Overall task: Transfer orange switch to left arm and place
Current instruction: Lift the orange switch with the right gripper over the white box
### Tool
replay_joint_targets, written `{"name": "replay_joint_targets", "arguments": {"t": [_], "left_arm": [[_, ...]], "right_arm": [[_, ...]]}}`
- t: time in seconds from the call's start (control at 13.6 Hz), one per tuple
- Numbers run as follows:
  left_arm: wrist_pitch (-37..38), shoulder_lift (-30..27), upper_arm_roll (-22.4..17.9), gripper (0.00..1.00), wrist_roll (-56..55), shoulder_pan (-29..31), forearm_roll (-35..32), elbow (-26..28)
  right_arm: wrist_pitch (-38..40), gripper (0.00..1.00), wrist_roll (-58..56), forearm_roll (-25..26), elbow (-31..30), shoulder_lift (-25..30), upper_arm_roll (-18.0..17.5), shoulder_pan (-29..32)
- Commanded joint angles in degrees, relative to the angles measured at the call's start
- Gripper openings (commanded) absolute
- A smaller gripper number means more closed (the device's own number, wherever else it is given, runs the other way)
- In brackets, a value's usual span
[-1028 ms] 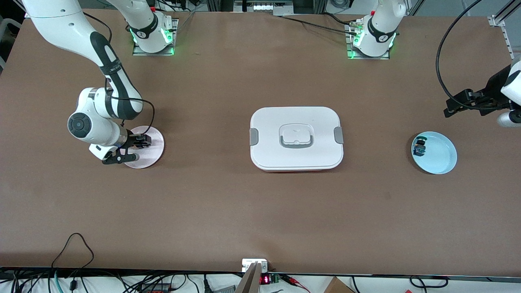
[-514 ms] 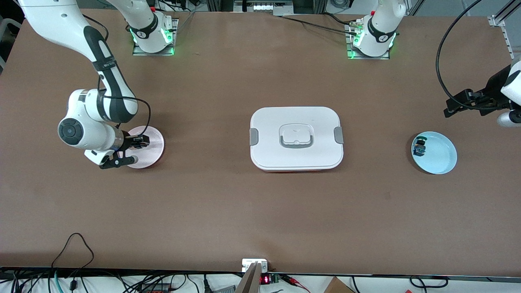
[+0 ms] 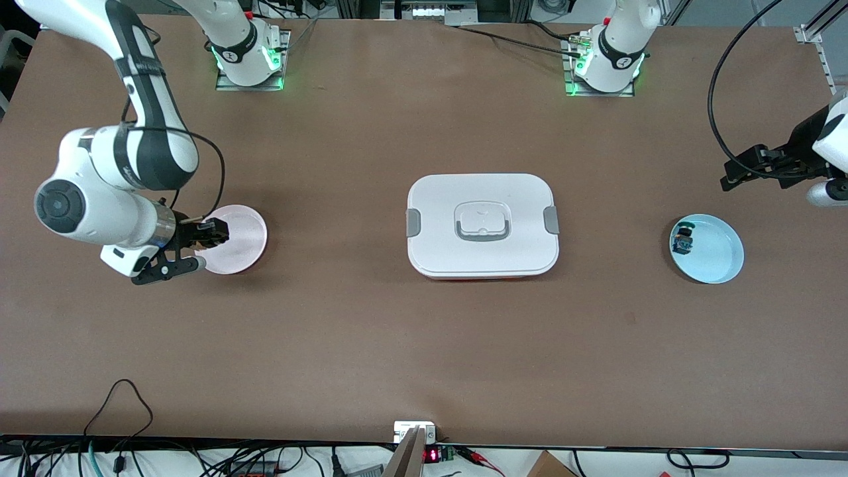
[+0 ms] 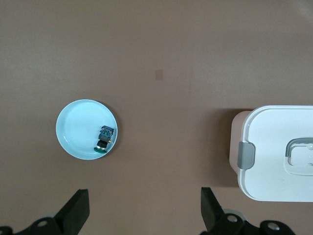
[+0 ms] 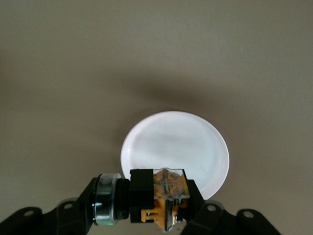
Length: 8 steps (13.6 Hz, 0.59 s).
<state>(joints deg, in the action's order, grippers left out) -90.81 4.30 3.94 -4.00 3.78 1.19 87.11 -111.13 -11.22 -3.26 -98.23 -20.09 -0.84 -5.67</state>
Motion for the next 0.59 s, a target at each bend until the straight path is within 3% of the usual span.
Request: {"name": "replay_joint_targets", "arguments": {"t": [0.0,0.29,0.51], "left_arm": [[0.54,0.28,0.01,1.0,-0.48,-0.53,-1.02,-0.89],[0.54,0.36,0.01,1.0,-0.57,-0.44,2.83,-2.91],[0.63,1.85,-0.07,1.0,-0.48,0.26,7.84,-3.0]], "right_arm": [[2.15,0.02,-1.7,-0.7,3.47,2.85,-3.19,0.14],[2.15,0.02,-7.31,-0.79,8.04,4.87,-7.41,-0.13],[2.06,0.02,-10.74,-0.87,8.4,7.33,-12.93,-0.04]]}}
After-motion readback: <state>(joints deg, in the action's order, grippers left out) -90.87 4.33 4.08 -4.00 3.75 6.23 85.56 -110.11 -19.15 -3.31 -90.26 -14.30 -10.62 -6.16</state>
